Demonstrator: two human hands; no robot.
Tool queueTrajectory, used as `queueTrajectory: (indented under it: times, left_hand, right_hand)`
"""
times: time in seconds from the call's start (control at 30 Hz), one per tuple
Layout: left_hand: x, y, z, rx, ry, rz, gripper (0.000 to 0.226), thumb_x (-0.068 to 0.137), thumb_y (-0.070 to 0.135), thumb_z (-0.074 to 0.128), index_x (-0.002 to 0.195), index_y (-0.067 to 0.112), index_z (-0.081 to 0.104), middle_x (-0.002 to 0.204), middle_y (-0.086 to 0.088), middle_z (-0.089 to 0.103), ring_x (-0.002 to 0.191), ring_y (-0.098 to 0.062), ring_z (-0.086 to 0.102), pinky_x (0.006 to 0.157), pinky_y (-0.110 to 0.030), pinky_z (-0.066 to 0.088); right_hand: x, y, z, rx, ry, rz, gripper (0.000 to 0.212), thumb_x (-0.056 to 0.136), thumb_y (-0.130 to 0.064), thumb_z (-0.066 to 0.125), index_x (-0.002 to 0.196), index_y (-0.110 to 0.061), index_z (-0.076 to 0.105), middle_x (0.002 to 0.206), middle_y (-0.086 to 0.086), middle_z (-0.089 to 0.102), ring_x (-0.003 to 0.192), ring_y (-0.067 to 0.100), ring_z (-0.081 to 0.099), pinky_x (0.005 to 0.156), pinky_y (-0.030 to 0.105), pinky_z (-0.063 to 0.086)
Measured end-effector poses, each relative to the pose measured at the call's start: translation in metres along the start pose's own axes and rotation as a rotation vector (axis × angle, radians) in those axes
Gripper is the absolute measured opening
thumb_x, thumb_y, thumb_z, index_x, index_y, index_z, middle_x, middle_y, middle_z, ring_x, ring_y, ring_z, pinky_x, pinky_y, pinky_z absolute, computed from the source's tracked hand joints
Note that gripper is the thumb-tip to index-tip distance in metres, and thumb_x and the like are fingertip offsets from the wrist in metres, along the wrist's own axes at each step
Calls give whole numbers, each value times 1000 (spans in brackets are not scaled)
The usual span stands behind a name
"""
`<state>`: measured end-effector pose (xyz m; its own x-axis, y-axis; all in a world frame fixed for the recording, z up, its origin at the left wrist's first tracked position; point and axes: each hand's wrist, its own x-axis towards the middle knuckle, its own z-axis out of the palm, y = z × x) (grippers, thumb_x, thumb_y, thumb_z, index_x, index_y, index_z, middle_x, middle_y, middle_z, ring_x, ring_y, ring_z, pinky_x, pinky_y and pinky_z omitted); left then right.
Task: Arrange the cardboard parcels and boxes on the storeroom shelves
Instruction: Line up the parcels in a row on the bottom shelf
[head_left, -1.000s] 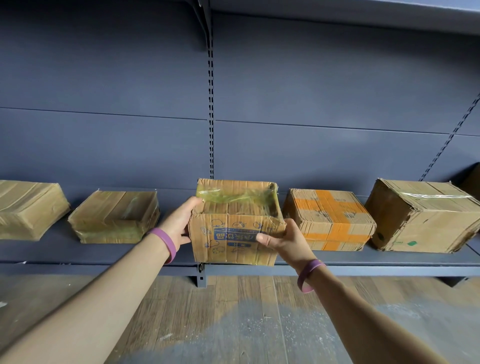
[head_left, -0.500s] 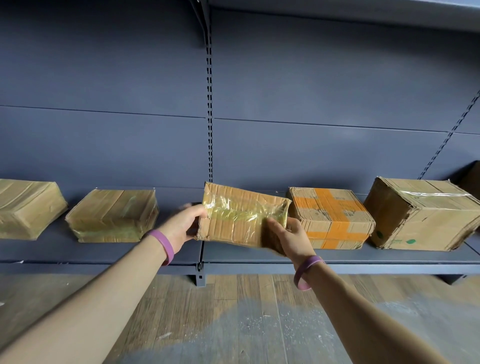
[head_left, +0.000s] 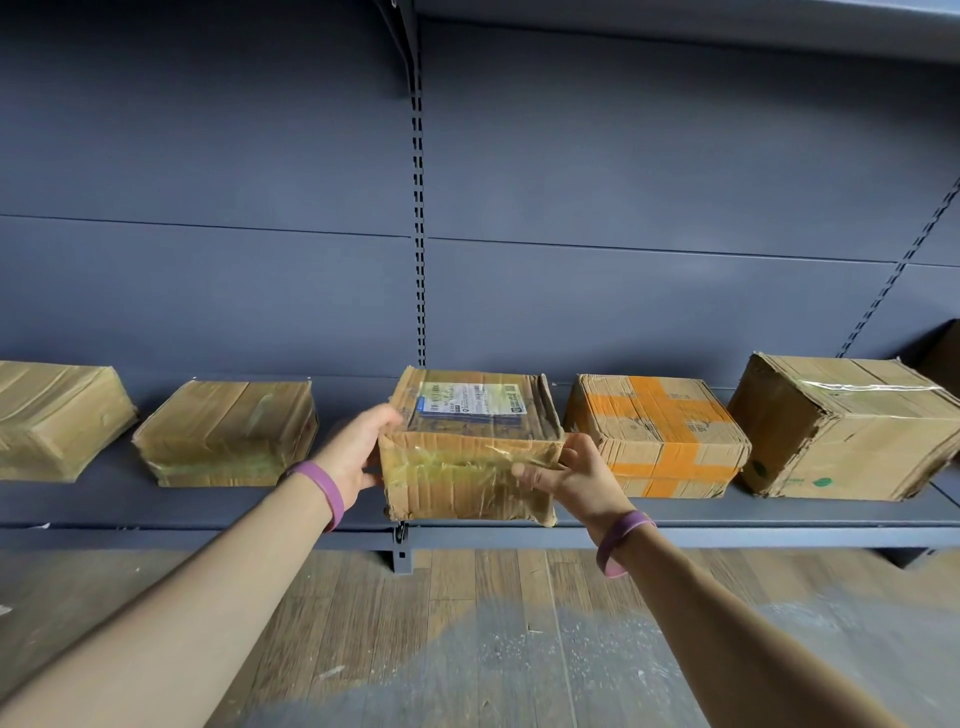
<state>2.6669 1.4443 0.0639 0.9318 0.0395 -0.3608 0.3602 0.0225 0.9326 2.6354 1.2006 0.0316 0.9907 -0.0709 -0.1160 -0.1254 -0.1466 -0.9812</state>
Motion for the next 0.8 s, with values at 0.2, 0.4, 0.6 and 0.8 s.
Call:
queueTrajectory:
  times: [0.2,0.4,0.6,0.8]
  left_hand:
    - [6,-5,-4,-13,-5,1,32,86,-1,45,108,9,66,105,-14,69,90,-25,63,77,-36,51]
    - [7,-4,-7,-53,-26,27,37,84,-8,44,115,2,61,120,-21,69,105,-35,66,90,-47,55]
    - [5,-5,-5,-104,-41,24,46,78,-16,38,115,2,59,120,-24,67,110,-41,65,82,-46,55]
    - [7,-4,-6,-44,-31,23,50,78,-18,38,119,3,58,120,-24,66,112,-41,63,95,-55,53]
  right_hand:
    - [-2,-4,3,196,49,98,44,89,-56,57,111,-17,54,110,0,66,103,15,63,81,33,48]
    - [4,0,0,176,144,115,18,100,-31,56,101,-14,53,108,11,63,103,26,61,94,45,53]
    - [3,-2,-2,120,170,72,9,101,-18,52,93,-17,50,105,13,60,97,24,59,93,48,53]
    - [1,-1,-3,85,172,54,1,101,-20,53,100,-19,52,110,12,59,100,24,58,92,46,53]
